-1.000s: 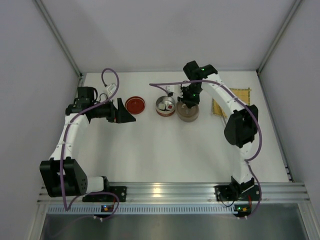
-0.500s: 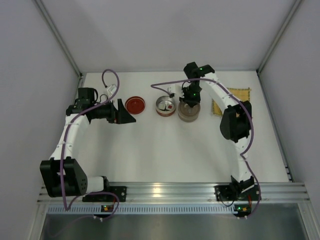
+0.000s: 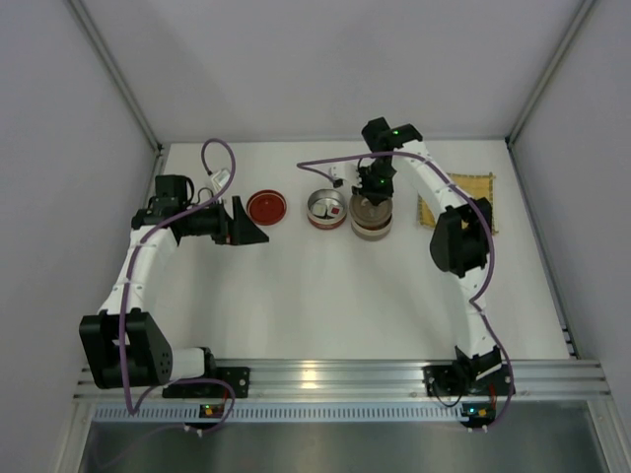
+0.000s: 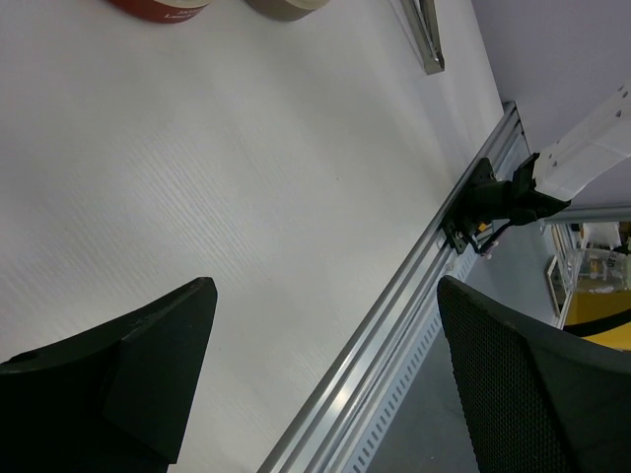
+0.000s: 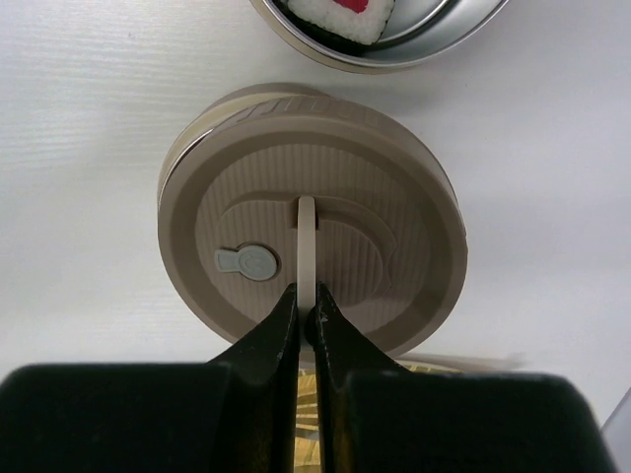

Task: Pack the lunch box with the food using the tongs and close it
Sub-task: Close the box lid on the packing box.

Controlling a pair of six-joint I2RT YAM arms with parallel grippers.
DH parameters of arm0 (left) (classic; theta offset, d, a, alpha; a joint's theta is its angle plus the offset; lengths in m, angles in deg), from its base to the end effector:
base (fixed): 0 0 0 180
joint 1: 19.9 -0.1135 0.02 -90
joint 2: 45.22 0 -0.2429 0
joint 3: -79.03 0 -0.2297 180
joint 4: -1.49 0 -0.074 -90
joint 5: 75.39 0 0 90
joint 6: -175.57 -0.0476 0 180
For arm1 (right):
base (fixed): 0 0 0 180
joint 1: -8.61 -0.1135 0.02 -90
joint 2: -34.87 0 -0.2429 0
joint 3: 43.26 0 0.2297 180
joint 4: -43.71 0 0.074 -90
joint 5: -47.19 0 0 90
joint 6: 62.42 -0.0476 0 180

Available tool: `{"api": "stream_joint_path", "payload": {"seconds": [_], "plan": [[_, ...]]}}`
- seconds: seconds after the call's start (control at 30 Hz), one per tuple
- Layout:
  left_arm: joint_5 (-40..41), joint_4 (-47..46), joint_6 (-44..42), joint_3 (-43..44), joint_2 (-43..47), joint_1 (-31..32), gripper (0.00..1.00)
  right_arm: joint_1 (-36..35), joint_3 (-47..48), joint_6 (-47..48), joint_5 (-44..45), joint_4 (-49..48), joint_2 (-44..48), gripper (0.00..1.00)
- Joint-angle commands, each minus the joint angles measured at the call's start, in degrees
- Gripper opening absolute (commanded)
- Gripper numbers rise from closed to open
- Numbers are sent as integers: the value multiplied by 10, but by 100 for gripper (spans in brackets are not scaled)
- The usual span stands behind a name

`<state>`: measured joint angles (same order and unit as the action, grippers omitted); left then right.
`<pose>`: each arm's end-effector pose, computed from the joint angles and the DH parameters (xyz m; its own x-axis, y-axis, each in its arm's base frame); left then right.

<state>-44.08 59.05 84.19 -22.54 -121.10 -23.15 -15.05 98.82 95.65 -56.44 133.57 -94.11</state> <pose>0.2487 -0.0266 0.2784 -0.8066 -0.0333 -0.5901 0.4792 0.5476 -0.6859 0.3839 0.1805 0.2373 0.0747 -0.9515 -0.2983 -0.9912 -0.0380 -0.1268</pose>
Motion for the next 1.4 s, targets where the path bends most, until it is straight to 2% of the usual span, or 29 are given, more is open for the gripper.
{"api": "stream_joint_path", "payload": {"seconds": [0.0,0.4,1.37], "plan": [[-15,-25,-2,-1,15,-1,98,7,35,23,-21,24,-19,0],[-5,-31,1,-5,12,0,98,10,38,30,-28,52,-31,0],[-4,-52,12,-16,16,-1,98,15,-24,15,-50,26,27,0]]}}
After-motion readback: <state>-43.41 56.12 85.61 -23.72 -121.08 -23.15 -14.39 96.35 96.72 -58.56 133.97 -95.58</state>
